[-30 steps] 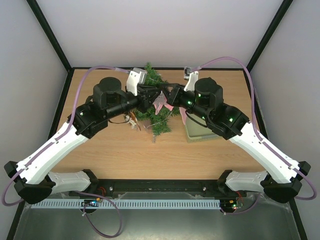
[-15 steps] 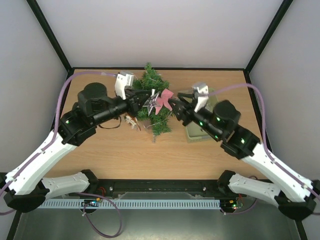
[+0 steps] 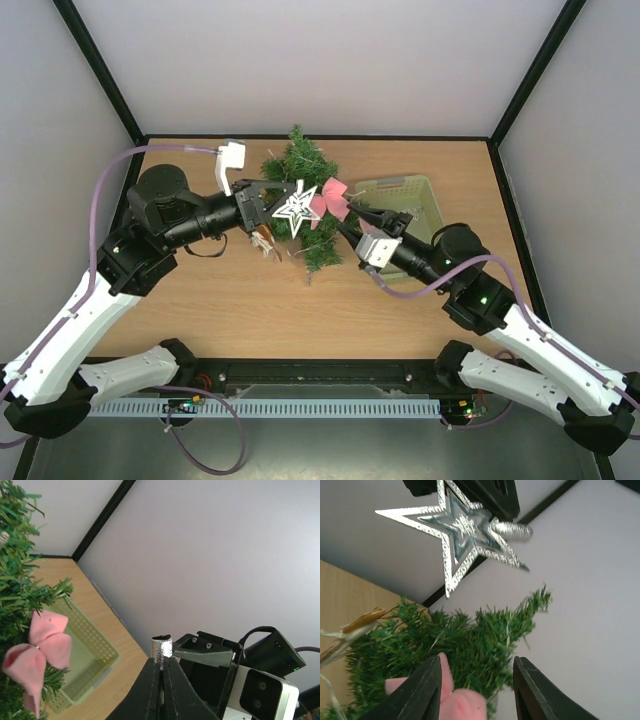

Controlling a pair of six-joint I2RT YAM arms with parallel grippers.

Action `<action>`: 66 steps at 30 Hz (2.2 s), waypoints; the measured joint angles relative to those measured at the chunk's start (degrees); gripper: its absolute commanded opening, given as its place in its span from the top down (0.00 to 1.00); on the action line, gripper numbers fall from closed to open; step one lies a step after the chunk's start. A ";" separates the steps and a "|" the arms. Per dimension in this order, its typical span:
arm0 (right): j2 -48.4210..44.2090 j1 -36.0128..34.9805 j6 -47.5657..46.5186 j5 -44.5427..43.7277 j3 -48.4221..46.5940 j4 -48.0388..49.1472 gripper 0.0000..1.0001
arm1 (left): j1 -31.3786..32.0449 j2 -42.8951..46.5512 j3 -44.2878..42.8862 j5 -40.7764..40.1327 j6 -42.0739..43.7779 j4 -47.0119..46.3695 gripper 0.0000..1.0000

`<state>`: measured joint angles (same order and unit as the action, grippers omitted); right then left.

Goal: Decorate the small christmas tree

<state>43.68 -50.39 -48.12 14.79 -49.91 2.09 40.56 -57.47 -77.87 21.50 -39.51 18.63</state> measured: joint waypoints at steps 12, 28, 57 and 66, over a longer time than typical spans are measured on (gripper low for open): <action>1.01 0.00 -16.52 7.41 5.60 12.26 0.61 | -0.09 -0.85 0.00 2.54 -7.80 1.09 0.98; 4.87 -1.03 -20.90 11.06 4.70 17.97 0.72 | -0.09 -1.44 4.09 5.53 -15.30 -2.47 0.97; 7.65 -1.38 13.07 -0.81 -9.38 12.02 0.98 | -1.27 9.14 4.42 -9.62 -5.68 -4.35 0.31; 24.02 -1.38 40.61 -12.37 -44.74 -8.31 0.98 | -1.27 15.80 7.13 -21.68 9.38 -1.36 0.31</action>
<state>67.70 -51.77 -7.51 2.42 -94.65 -6.22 39.29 -41.67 -70.74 -0.19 -30.13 17.28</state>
